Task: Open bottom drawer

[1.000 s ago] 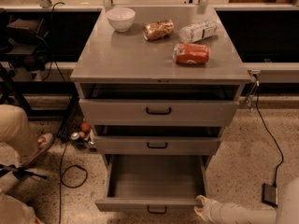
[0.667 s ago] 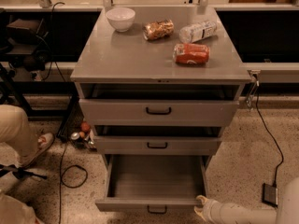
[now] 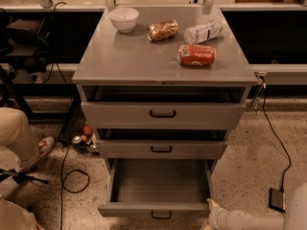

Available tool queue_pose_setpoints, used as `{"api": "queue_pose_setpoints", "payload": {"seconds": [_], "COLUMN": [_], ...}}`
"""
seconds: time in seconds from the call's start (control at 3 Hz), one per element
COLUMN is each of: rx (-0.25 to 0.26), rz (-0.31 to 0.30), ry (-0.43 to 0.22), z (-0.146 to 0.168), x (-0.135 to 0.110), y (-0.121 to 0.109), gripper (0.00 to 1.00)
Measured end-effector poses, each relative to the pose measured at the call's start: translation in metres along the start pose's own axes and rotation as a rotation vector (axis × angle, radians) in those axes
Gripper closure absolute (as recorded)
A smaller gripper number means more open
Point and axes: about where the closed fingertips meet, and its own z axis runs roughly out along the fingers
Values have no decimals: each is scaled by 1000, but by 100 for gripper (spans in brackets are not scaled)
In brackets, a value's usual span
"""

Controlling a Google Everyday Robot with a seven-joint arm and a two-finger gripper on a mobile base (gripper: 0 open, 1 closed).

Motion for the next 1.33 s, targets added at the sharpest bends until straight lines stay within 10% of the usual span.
{"api": "queue_pose_setpoints", "payload": {"seconds": [0.33,1.33], "rx": [0,-180], "rz": [0,-334], "ry": [0,-44], "z": [0,42], "x": [0,-62], "y": [0,26], "gripper": [0,2]}}
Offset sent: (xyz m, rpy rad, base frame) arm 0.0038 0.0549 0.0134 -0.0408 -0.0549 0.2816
